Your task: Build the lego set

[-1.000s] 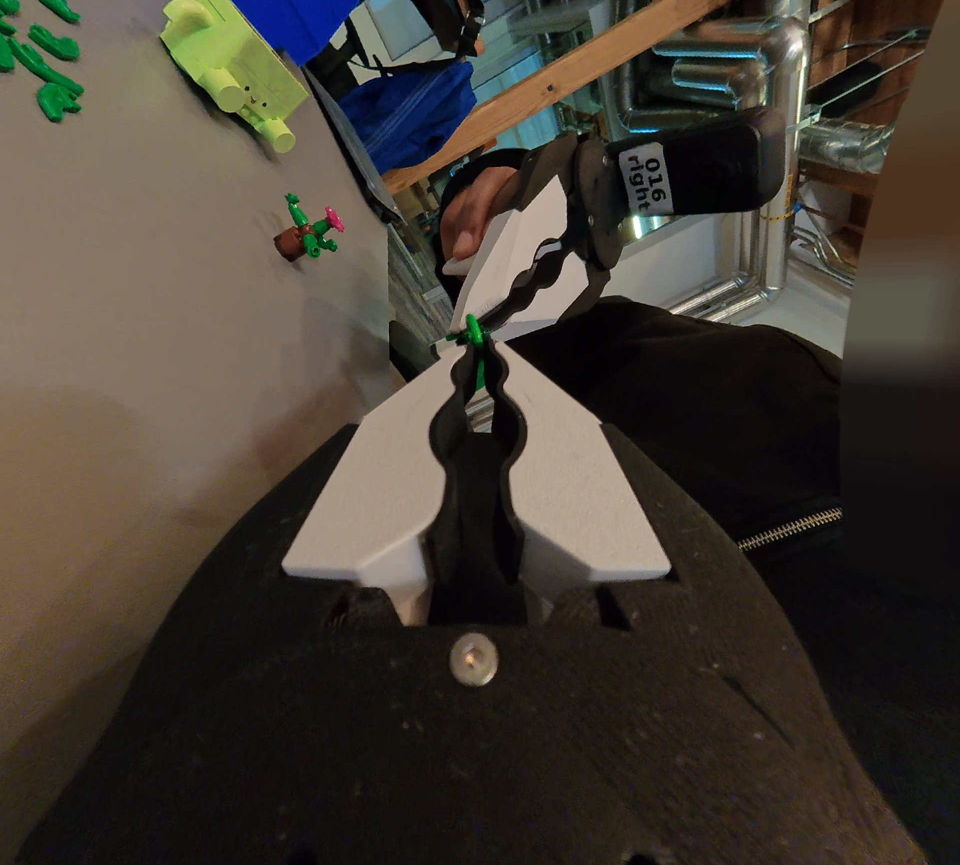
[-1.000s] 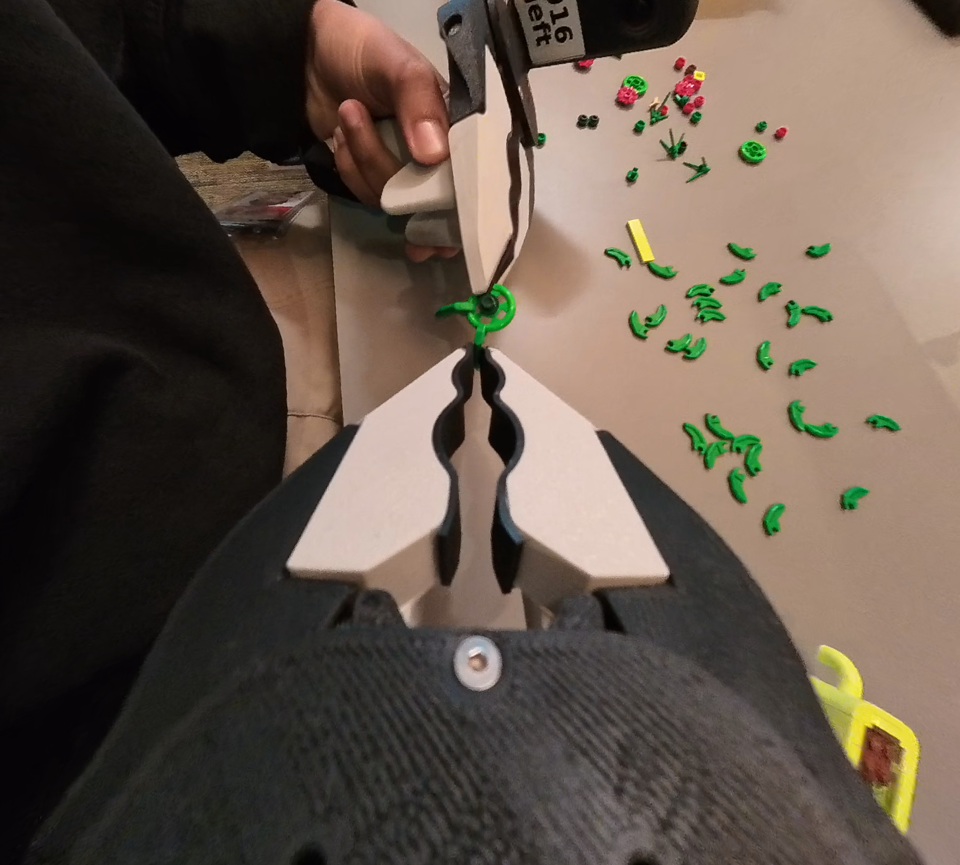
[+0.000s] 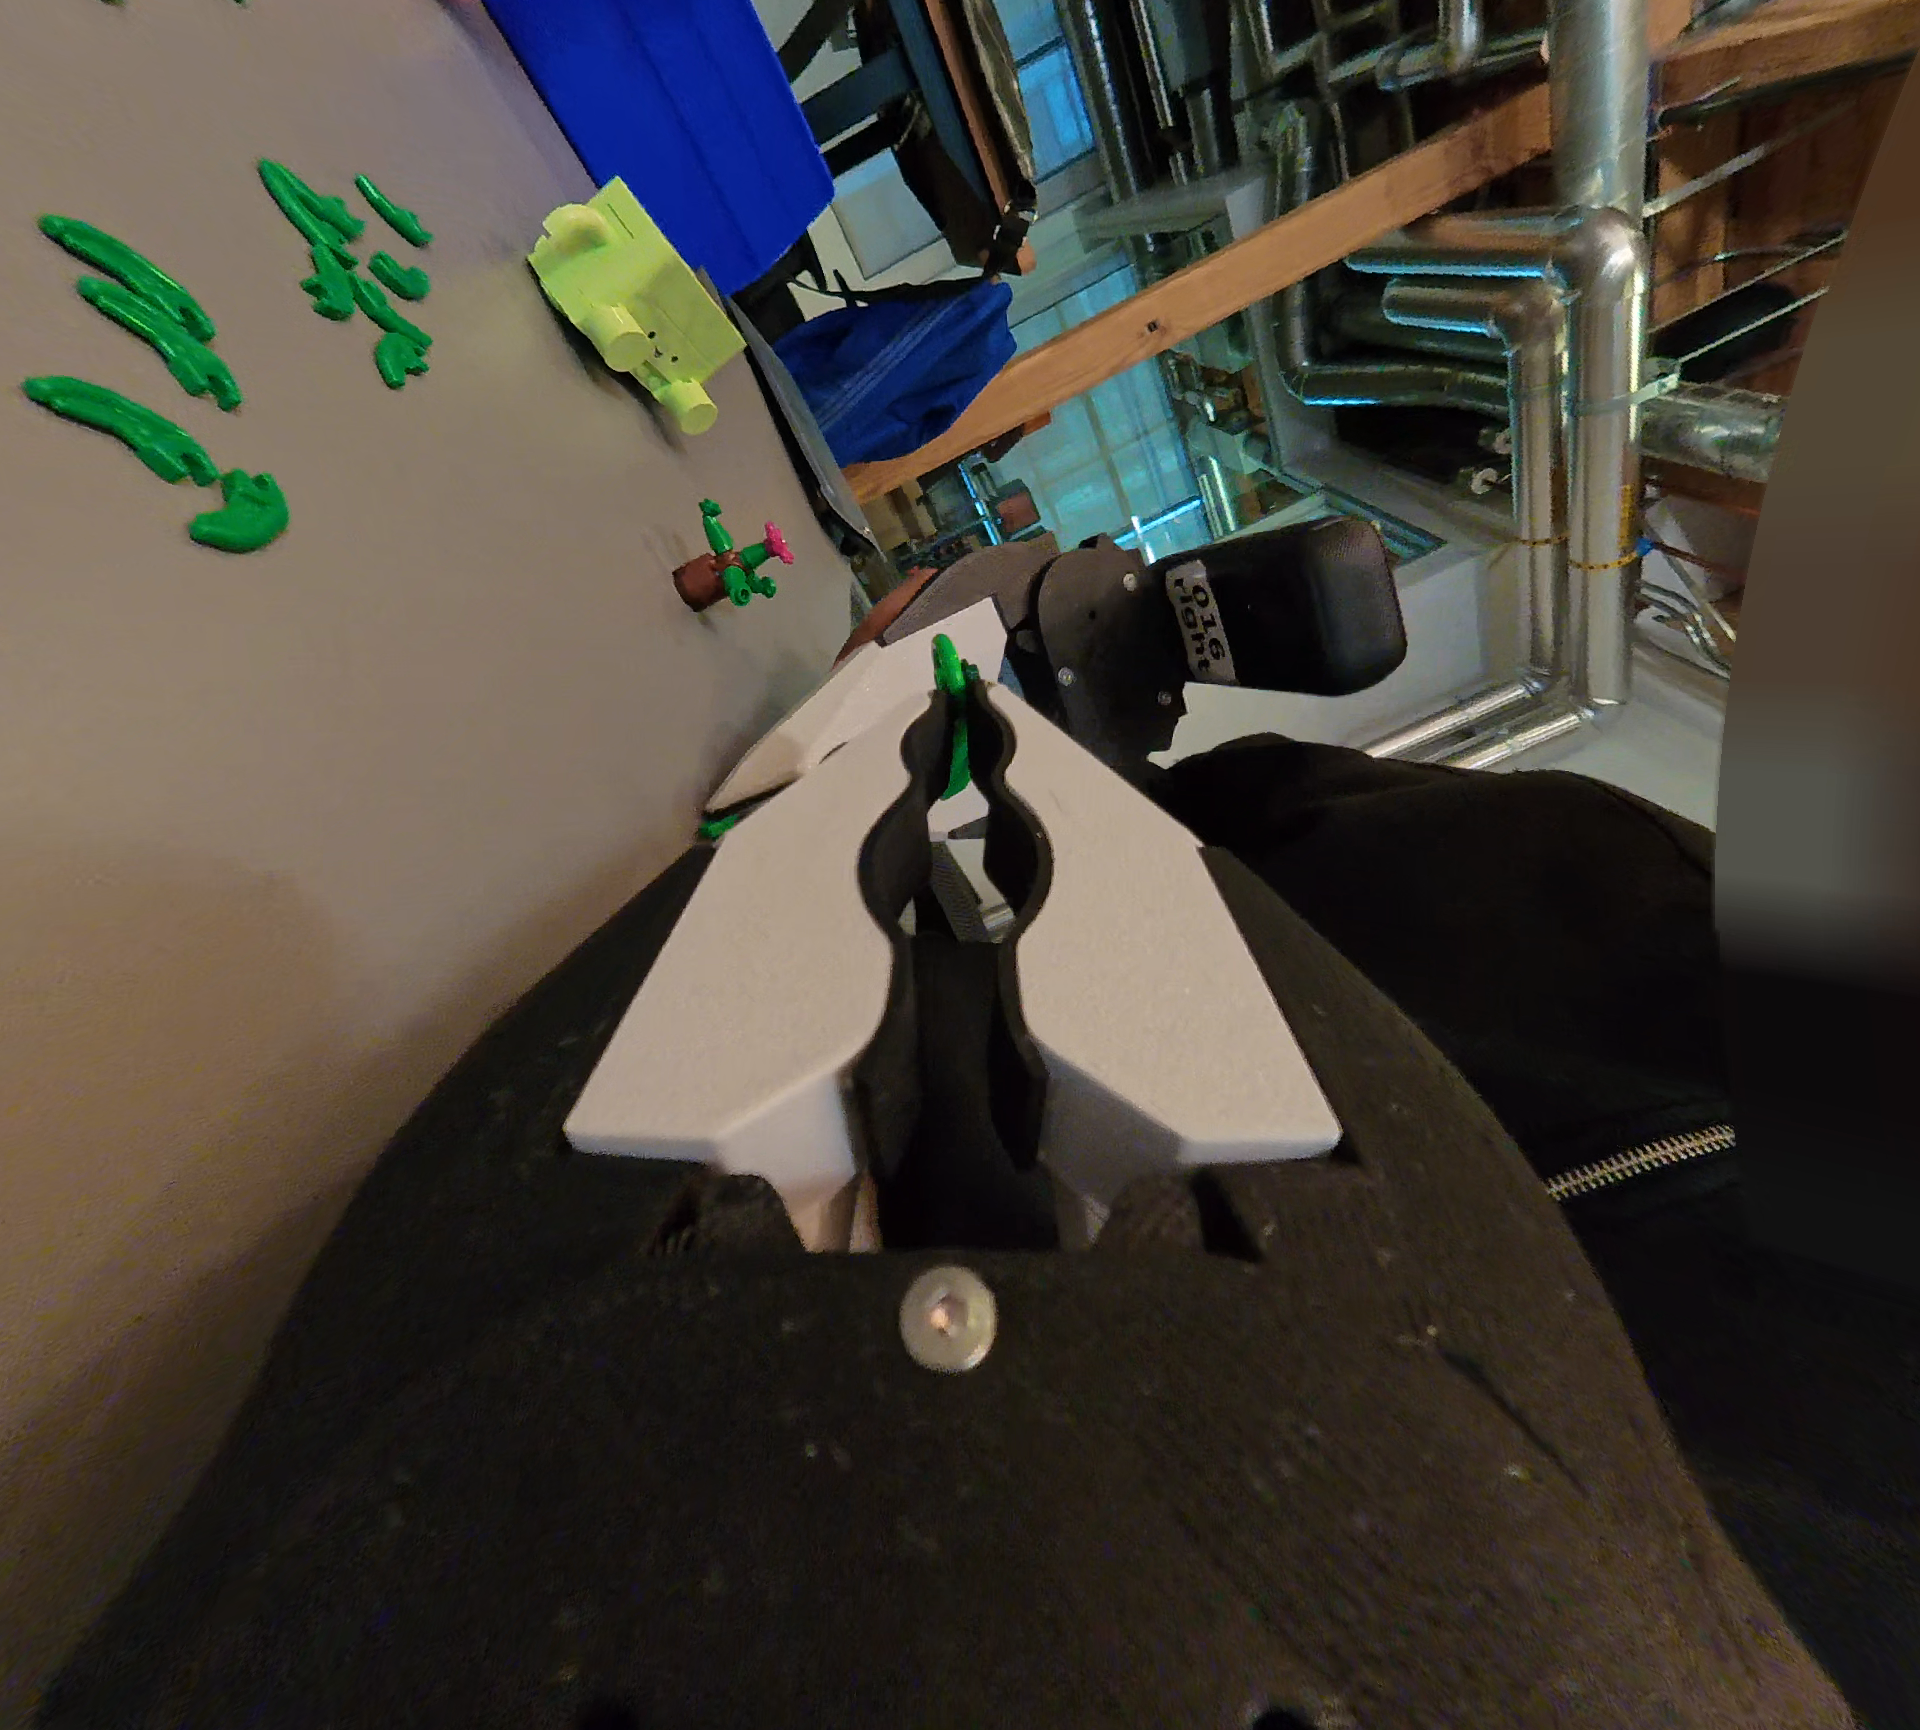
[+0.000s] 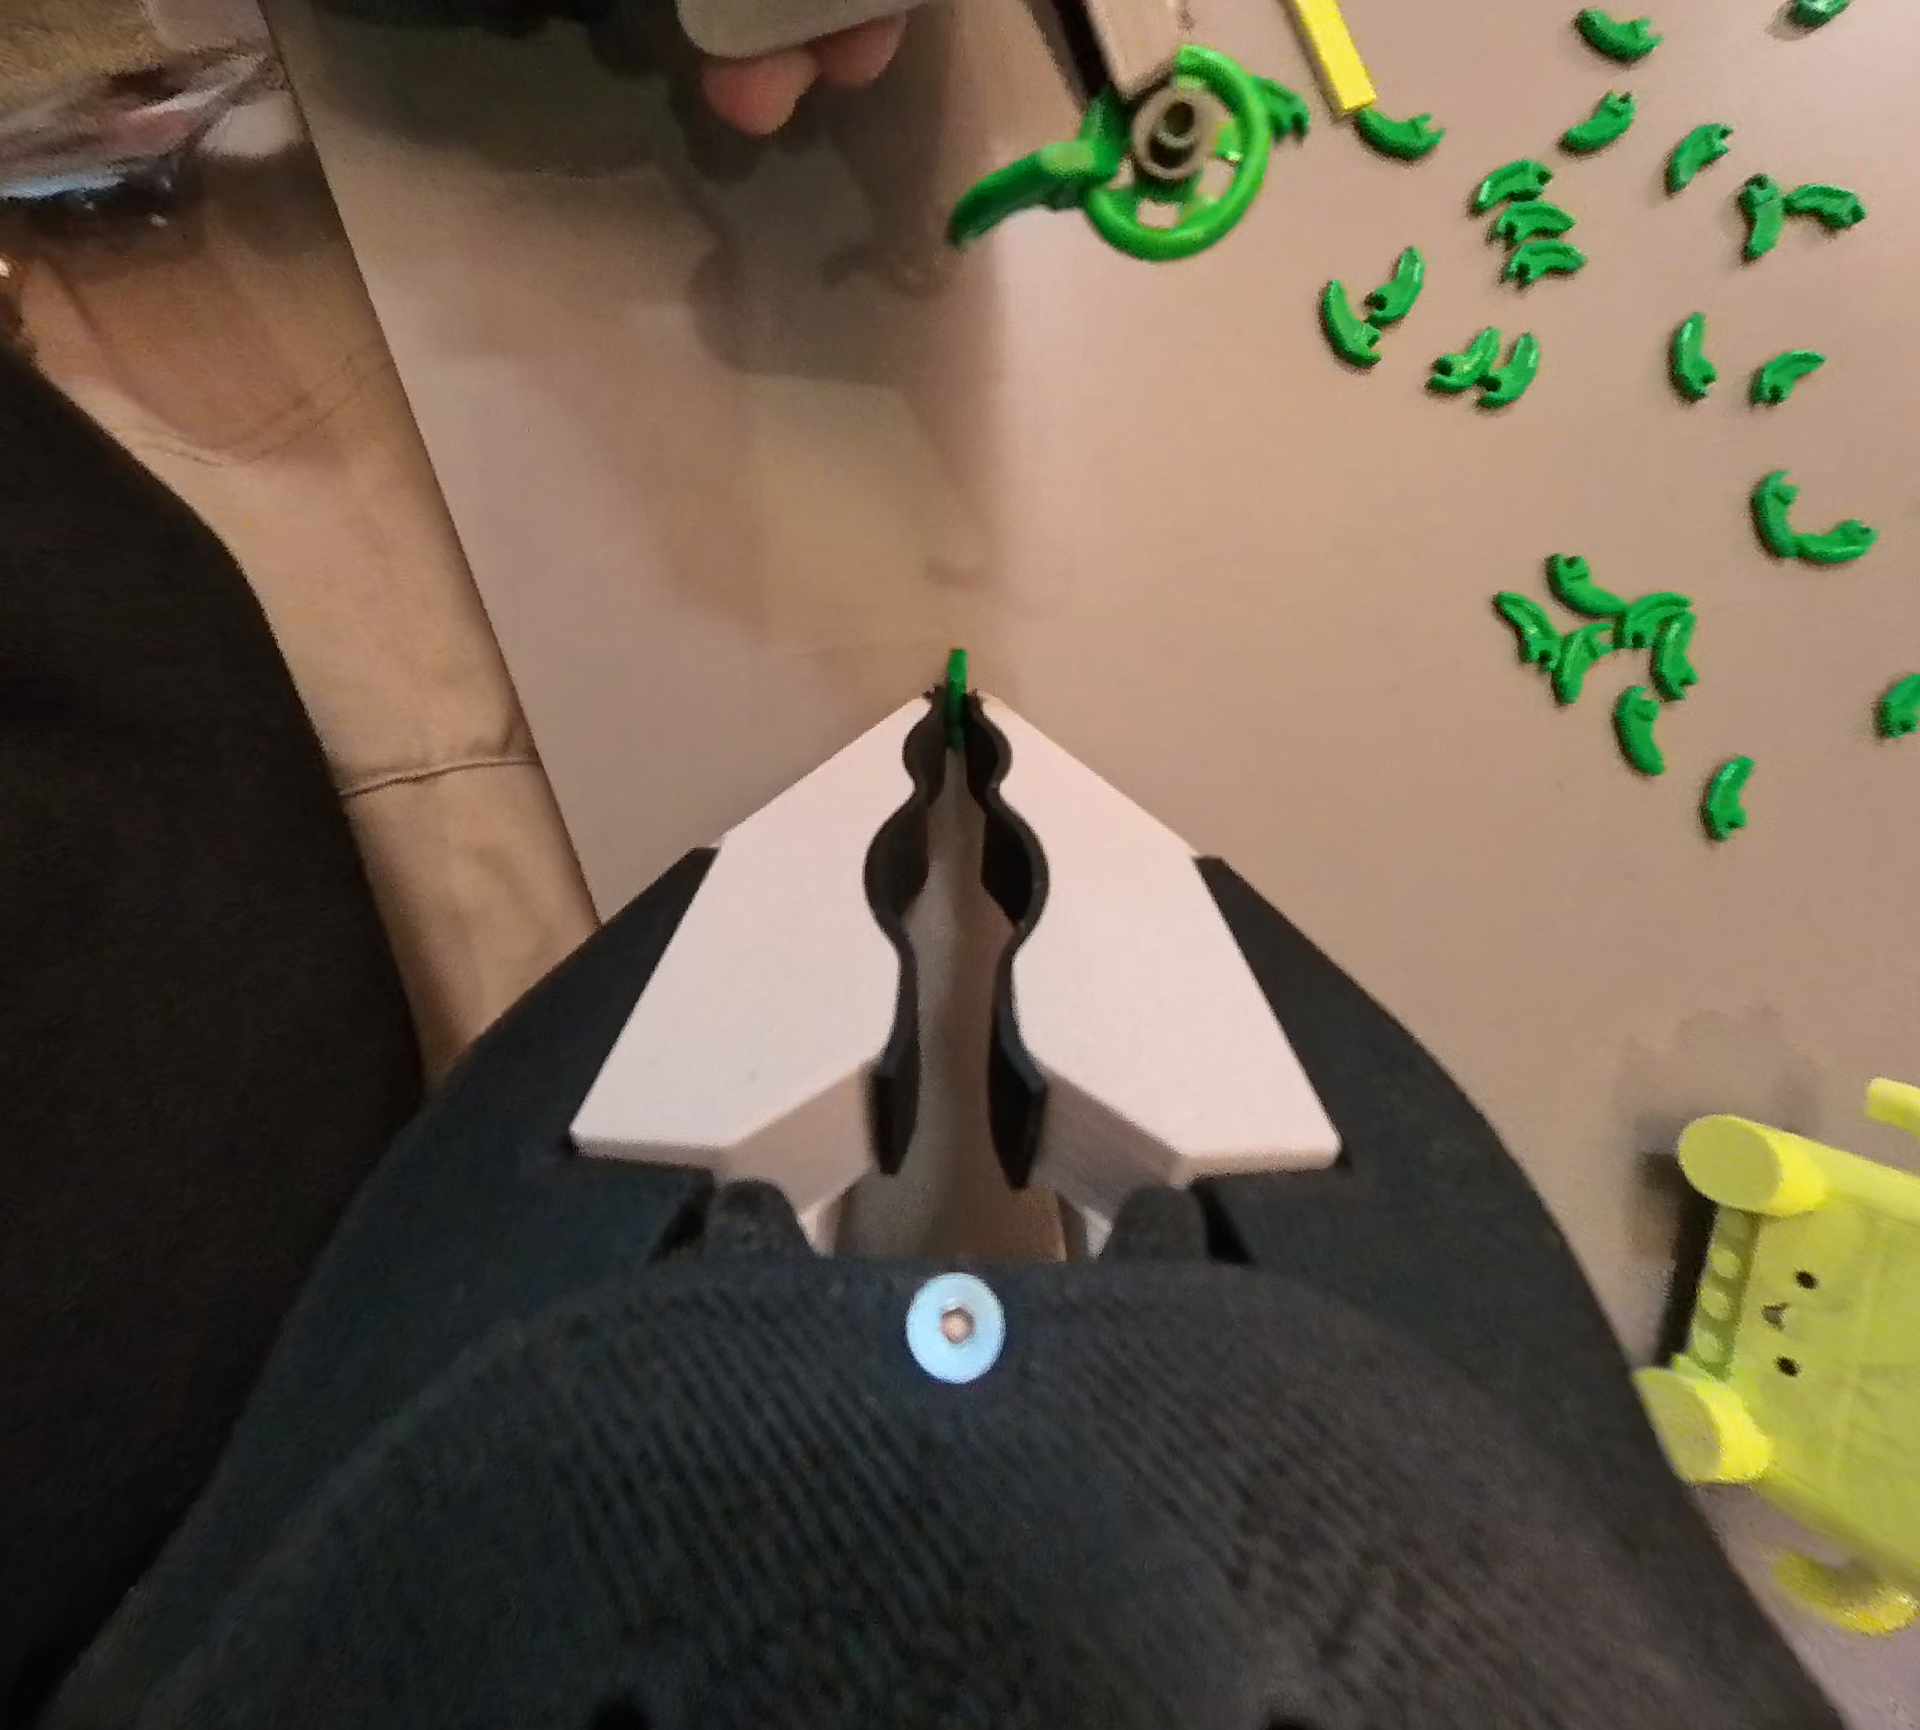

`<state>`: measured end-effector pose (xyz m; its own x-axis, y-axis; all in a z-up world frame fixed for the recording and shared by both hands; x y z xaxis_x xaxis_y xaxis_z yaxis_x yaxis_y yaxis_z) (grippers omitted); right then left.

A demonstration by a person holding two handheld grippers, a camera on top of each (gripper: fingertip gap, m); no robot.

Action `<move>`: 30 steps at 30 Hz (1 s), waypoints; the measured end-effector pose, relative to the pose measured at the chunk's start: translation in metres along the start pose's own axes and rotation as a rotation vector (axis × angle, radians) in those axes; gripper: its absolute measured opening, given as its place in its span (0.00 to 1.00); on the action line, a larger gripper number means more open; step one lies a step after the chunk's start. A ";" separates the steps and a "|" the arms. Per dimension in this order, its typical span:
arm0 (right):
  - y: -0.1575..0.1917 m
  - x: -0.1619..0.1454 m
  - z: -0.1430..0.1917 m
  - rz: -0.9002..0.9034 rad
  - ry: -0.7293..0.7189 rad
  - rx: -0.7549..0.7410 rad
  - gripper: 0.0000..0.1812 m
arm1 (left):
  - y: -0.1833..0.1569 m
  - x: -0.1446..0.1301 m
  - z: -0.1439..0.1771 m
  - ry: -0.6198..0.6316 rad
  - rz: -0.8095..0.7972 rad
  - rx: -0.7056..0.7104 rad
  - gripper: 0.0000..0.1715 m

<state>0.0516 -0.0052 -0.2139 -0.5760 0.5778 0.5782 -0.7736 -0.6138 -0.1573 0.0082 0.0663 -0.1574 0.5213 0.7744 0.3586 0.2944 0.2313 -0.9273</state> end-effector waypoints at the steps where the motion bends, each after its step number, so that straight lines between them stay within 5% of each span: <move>1: -0.002 0.000 0.000 -0.017 -0.003 -0.006 0.03 | 0.001 0.000 0.000 0.000 -0.008 0.009 0.00; 4: -0.008 0.003 0.006 -0.072 -0.043 -0.034 0.15 | -0.001 0.001 -0.001 -0.010 -0.033 0.009 0.00; 8: -0.020 0.031 0.032 -0.232 -0.306 -0.016 0.15 | -0.010 0.002 -0.001 -0.024 -0.068 -0.070 0.00; 14: -0.029 0.063 0.068 -0.603 -0.706 0.338 0.11 | -0.037 -0.006 -0.007 0.002 -0.193 -0.213 0.00; 19: -0.022 0.069 0.073 -0.674 -0.787 0.503 0.00 | -0.044 -0.006 -0.008 -0.014 -0.248 -0.227 0.00; 30: -0.019 0.072 0.078 -0.684 -0.824 0.585 0.06 | -0.045 -0.005 -0.007 -0.025 -0.255 -0.229 0.00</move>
<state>0.0452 0.0065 -0.1068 0.4078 0.4925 0.7689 -0.4938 -0.5894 0.6394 -0.0020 0.0475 -0.1169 0.3887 0.7235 0.5705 0.5862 0.2835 -0.7590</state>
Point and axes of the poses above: each gripper's, where its closed fingertips meet, z back along the fingers, x out of its top, y = z × x across the jaws, the point moved 3 cm from there along z, back along the fingers, and after that the axes turned 4 degrees about z, right-handed, at the moved point
